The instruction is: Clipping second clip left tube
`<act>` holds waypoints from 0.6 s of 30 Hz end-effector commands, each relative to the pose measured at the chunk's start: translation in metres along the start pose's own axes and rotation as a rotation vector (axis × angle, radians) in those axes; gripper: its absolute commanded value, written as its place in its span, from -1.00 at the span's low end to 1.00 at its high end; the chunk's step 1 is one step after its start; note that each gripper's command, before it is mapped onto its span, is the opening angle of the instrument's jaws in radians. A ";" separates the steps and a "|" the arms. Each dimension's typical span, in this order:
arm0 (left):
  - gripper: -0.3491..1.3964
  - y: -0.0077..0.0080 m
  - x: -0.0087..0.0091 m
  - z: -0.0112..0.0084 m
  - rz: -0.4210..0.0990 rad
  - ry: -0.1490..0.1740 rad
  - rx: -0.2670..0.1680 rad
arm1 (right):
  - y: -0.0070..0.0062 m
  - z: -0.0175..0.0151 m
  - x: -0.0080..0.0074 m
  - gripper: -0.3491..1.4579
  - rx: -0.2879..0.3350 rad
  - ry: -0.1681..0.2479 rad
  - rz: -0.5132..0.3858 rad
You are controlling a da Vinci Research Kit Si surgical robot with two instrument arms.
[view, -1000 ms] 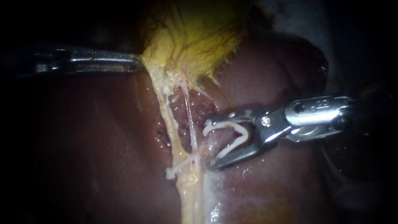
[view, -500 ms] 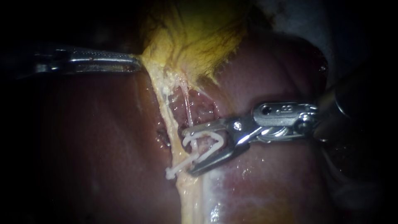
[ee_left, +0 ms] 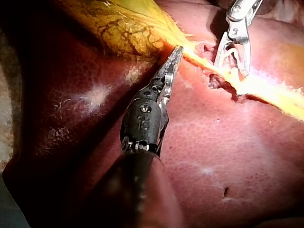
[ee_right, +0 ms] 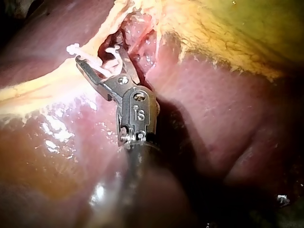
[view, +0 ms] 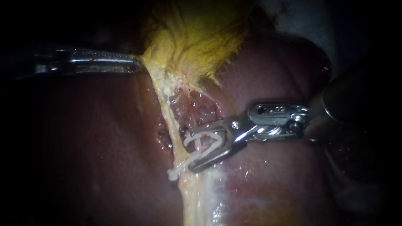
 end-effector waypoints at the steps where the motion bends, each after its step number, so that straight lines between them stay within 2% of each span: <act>1: -1.00 0.0000 0.0000 0.0000 0.000 0.000 0.000 | 0.0000 0.0003 0.0002 0.03 0.001 0.009 0.006; 10: -1.00 0.0000 0.0000 0.0000 0.000 0.000 0.001 | -0.0001 0.0024 0.0010 0.03 0.040 0.056 0.031; 14: -1.00 0.0001 0.0000 0.0001 0.000 0.000 0.001 | -0.0005 0.0033 0.0013 0.03 0.072 0.063 0.034; 18: -1.00 0.0001 0.0000 0.0001 0.000 0.000 0.001 | -0.0015 0.0038 0.0015 0.01 0.125 0.095 0.045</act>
